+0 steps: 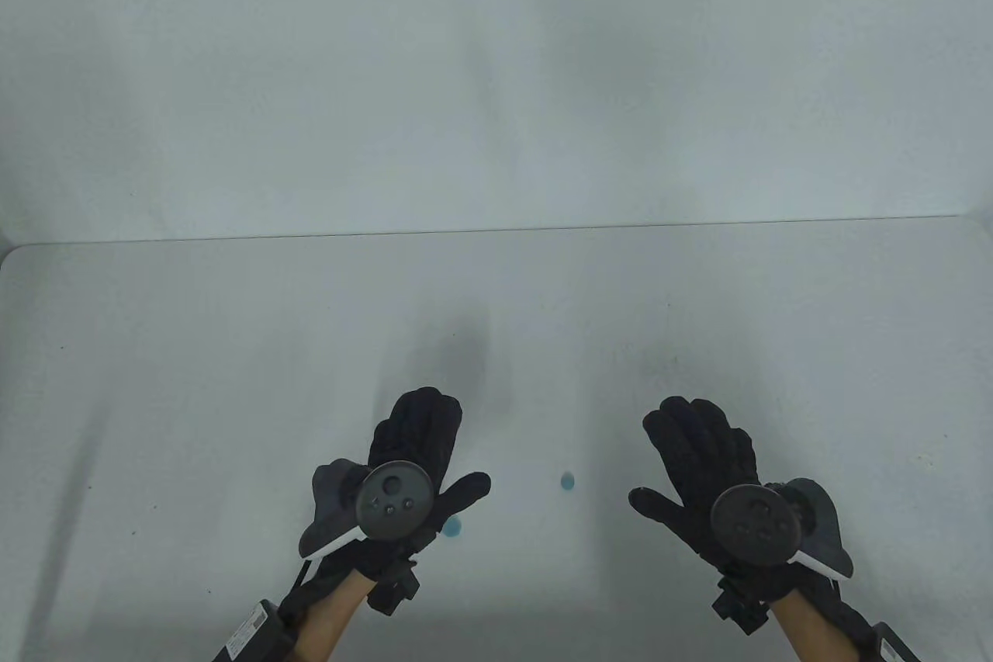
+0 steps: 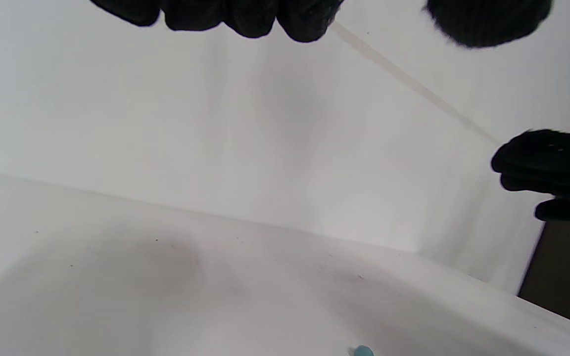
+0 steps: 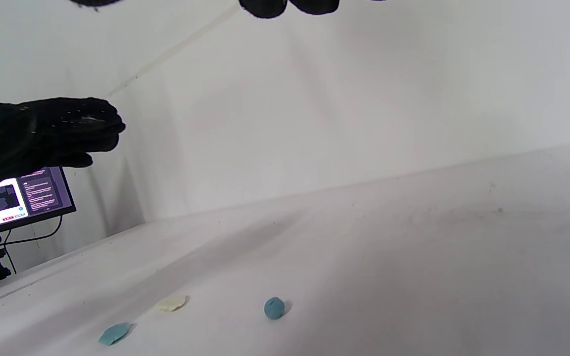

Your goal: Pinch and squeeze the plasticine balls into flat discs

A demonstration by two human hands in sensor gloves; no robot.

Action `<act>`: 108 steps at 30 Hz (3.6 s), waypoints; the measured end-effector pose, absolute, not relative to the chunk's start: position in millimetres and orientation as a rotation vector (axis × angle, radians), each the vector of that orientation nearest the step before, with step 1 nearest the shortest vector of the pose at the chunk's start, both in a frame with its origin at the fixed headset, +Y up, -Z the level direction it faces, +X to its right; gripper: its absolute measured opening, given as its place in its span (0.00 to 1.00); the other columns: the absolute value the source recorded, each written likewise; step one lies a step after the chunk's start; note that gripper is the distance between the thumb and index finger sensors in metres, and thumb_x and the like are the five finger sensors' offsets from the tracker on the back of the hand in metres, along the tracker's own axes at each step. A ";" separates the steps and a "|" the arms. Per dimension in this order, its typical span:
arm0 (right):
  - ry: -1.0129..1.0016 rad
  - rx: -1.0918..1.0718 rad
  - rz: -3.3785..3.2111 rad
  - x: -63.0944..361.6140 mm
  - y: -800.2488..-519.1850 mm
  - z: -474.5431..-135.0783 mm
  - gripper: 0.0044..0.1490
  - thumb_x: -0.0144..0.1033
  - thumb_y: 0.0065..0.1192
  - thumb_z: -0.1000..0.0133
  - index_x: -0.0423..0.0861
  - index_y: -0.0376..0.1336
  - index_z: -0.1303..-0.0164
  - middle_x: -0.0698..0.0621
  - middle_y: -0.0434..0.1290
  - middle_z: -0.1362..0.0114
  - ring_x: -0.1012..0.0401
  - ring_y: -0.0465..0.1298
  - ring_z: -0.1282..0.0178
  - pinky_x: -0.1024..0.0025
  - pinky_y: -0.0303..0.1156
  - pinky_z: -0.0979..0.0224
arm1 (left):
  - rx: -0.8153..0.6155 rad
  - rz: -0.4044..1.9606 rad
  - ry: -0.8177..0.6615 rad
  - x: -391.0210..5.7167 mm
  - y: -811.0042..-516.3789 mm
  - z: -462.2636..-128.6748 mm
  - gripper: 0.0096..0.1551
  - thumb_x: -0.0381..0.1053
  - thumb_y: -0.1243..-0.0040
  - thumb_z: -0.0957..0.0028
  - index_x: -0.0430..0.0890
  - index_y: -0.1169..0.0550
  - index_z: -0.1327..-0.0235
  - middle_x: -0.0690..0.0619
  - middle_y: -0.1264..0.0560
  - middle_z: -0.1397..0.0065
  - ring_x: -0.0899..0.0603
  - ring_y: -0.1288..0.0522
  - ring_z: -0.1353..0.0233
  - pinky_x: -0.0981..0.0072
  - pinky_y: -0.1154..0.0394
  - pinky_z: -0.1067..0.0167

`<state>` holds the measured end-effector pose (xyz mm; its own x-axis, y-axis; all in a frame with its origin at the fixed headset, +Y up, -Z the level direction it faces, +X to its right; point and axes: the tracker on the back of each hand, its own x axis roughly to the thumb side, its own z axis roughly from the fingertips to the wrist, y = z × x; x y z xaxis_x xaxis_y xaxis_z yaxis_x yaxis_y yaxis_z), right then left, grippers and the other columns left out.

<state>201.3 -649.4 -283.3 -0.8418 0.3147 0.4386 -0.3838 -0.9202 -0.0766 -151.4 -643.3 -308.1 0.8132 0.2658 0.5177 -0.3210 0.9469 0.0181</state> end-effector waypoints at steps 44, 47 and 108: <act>0.769 0.517 3.309 234.7 -734.2 -311.4 0.41 0.55 0.61 0.42 0.48 0.57 0.22 0.48 0.71 0.25 0.50 0.76 0.30 0.52 0.77 0.31 | 0.167 0.392 -0.501 -162.5 -654.4 -301.0 0.51 0.65 0.51 0.43 0.33 0.43 0.17 0.28 0.49 0.16 0.21 0.48 0.19 0.31 0.46 0.28; 0.749 0.534 3.341 236.2 -740.4 -308.6 0.40 0.55 0.62 0.43 0.49 0.58 0.23 0.48 0.72 0.26 0.51 0.78 0.31 0.54 0.78 0.32 | 0.167 0.394 -0.502 -162.8 -654.5 -301.4 0.51 0.64 0.51 0.43 0.33 0.42 0.17 0.28 0.49 0.16 0.21 0.48 0.19 0.30 0.46 0.28; 0.342 0.161 1.668 168.0 -712.8 -325.8 0.25 0.41 0.62 0.41 0.38 0.70 0.42 0.44 0.84 0.52 0.60 0.88 0.60 0.76 0.89 0.59 | 0.157 0.370 -0.447 -170.0 -657.0 -306.9 0.49 0.63 0.50 0.42 0.33 0.42 0.17 0.29 0.48 0.16 0.21 0.48 0.19 0.31 0.45 0.28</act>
